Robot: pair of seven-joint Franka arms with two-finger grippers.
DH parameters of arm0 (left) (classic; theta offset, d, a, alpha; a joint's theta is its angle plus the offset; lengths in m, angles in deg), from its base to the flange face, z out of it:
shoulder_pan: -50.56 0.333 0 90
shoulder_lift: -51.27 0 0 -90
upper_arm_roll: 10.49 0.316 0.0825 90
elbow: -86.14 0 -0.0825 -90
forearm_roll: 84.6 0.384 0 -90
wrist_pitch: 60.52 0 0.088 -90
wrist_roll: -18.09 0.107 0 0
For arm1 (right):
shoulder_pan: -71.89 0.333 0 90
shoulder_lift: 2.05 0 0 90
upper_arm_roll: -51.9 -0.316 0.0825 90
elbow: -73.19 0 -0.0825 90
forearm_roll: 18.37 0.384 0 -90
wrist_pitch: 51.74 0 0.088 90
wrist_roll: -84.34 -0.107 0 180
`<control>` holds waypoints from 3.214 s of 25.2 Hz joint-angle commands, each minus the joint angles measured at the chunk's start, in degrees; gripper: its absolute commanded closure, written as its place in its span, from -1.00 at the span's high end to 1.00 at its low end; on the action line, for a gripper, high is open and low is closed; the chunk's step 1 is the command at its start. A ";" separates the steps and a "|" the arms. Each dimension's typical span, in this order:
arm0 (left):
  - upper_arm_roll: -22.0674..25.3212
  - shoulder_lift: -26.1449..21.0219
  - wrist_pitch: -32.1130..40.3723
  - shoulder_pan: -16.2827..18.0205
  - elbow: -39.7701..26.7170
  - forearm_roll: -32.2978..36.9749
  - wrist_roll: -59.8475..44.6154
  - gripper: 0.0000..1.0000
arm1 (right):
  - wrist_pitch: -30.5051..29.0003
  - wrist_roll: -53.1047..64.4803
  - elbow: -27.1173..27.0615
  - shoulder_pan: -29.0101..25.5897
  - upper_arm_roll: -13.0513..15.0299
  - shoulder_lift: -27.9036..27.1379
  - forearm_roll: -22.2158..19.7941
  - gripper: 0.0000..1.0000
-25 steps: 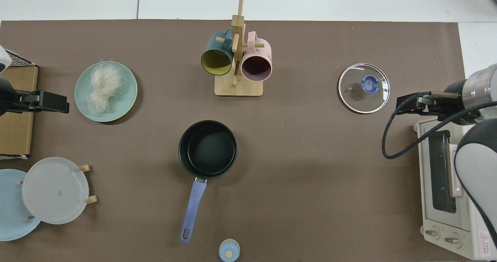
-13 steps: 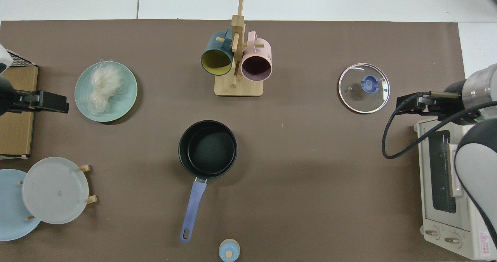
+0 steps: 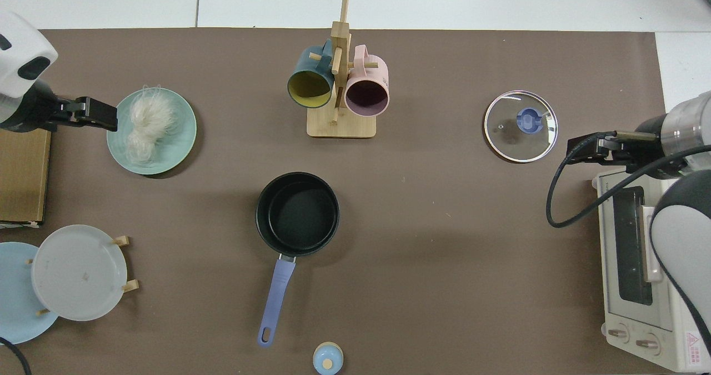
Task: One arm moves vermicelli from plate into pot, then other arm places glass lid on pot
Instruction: 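Grasp the white vermicelli on the teal plate with the left gripper, then carry the vermicelli over the pot while the right gripper reaches the lid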
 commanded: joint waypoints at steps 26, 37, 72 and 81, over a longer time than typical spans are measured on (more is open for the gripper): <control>-0.12 -19.74 -26.56 1.37 -5.81 0.62 0.08 1.00 | 1.20 -0.86 -1.02 -0.34 -0.27 -0.39 0.22 0.99; -0.12 -23.25 -28.59 2.16 -6.07 0.62 0.25 0.27 | 1.20 -0.86 -1.02 -0.34 -0.27 -0.39 0.22 0.99; -1.70 0.73 -5.56 0.93 -11.16 -0.26 -2.73 -1.00 | 2.17 -0.86 -1.02 0.37 -0.36 0.05 0.14 0.99; -2.31 11.98 -15.75 -1.09 -29.18 -0.34 -4.92 -1.00 | 2.43 -0.68 -1.02 -0.34 -0.27 0.05 0.13 0.99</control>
